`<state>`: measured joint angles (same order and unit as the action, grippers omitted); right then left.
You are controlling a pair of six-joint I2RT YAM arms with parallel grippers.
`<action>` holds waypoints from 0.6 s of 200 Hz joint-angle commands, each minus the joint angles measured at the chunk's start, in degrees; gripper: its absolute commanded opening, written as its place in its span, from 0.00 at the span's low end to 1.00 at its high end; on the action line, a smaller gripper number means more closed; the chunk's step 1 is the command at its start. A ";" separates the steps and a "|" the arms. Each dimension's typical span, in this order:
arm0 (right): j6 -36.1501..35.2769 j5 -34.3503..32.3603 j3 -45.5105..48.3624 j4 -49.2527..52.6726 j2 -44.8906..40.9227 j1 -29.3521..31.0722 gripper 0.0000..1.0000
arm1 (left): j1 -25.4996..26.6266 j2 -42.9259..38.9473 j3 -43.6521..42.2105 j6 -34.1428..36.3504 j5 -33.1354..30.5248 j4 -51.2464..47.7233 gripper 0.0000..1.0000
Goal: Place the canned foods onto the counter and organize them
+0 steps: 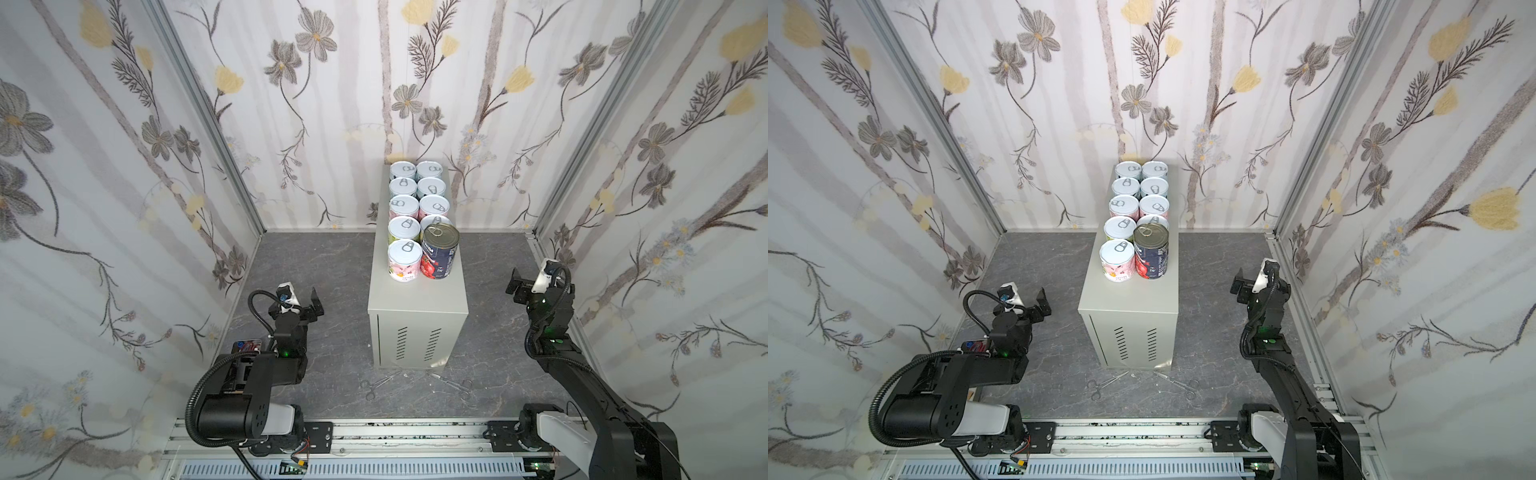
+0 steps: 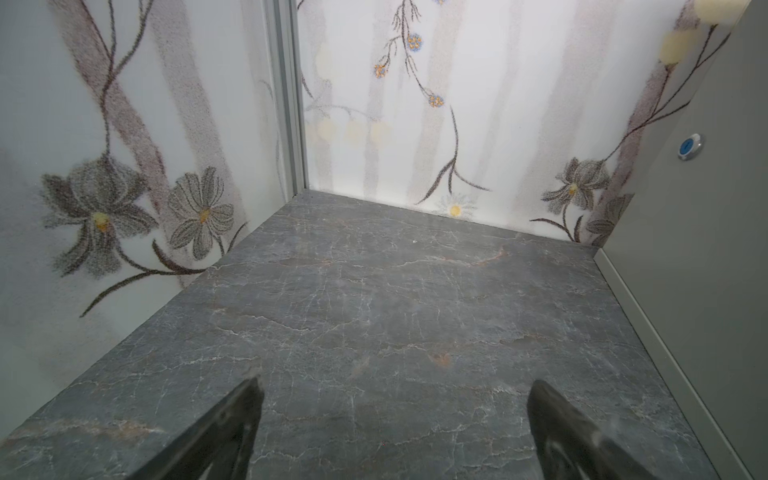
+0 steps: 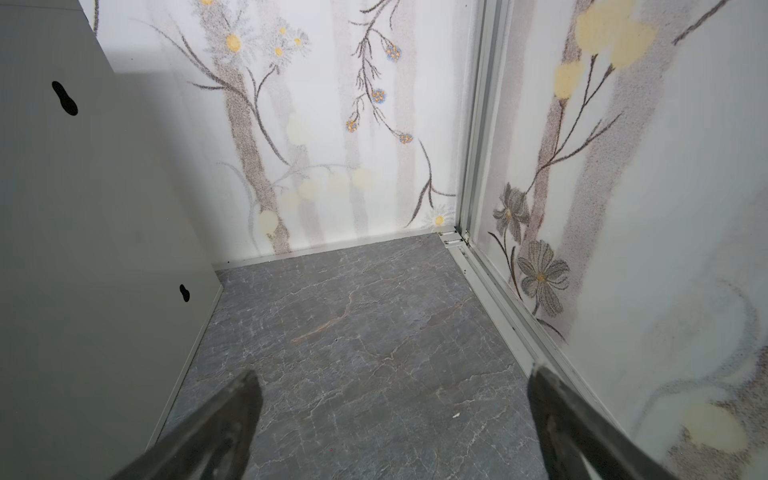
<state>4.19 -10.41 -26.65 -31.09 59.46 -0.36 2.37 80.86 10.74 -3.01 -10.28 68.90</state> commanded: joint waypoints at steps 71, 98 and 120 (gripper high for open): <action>-0.14 4.60 -1.89 -5.34 4.32 -1.13 1.00 | -0.59 10.30 0.23 2.39 9.21 13.66 1.00; 0.38 4.48 -1.76 -6.68 5.43 -1.22 1.00 | -0.86 9.76 1.41 2.31 10.01 10.53 1.00; 0.87 4.22 -1.22 -8.27 6.99 -1.22 1.00 | -0.83 9.98 2.87 1.42 7.66 8.16 1.00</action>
<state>4.27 -6.33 -28.12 -34.89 65.23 -1.52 1.65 90.70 12.08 -1.28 -1.41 76.77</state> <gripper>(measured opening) 0.996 0.998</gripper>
